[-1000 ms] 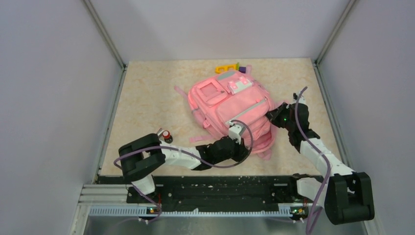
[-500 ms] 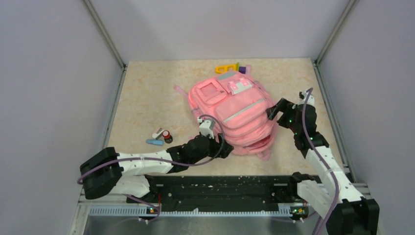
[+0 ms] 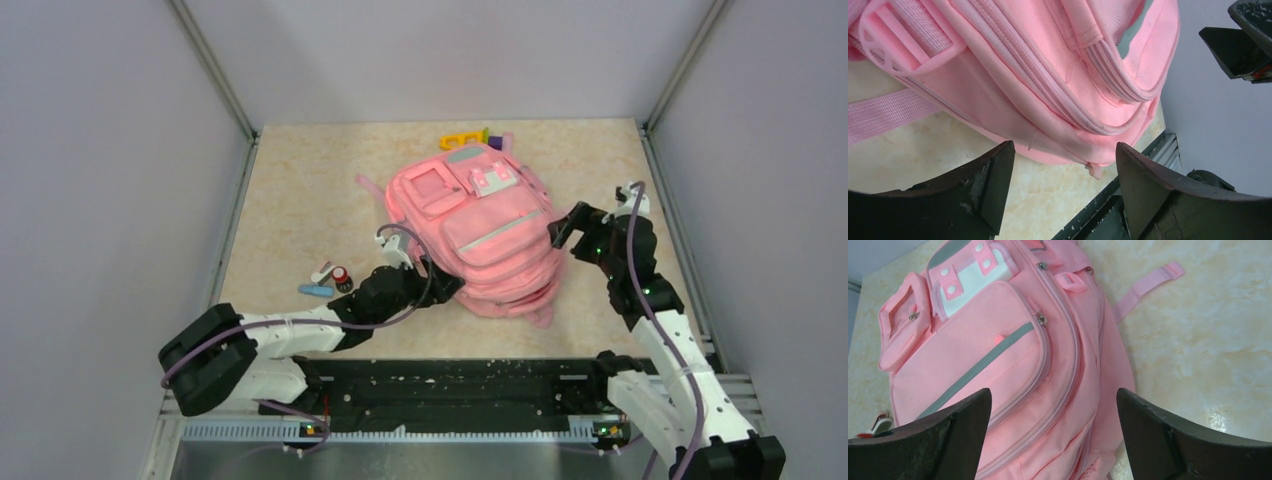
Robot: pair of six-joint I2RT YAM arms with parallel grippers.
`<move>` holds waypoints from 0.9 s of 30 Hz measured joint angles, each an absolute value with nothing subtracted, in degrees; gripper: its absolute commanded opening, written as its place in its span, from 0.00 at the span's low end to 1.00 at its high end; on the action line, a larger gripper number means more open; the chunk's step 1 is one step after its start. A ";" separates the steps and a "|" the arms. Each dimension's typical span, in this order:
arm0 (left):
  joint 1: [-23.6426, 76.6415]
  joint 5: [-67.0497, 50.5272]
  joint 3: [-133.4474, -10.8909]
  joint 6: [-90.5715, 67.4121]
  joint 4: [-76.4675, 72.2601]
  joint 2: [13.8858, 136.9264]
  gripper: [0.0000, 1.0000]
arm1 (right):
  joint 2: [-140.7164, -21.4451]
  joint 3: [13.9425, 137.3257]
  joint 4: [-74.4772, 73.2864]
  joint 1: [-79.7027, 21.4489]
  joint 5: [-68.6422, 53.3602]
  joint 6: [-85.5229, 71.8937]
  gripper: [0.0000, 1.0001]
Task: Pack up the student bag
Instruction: Zip the student bag at the center of the board.
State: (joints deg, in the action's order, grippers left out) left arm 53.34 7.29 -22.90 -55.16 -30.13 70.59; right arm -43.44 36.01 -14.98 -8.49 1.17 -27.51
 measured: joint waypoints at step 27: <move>47.51 -3.88 -25.04 -61.30 -52.84 93.36 0.00 | -43.31 37.60 -27.64 -38.59 8.14 -28.67 0.75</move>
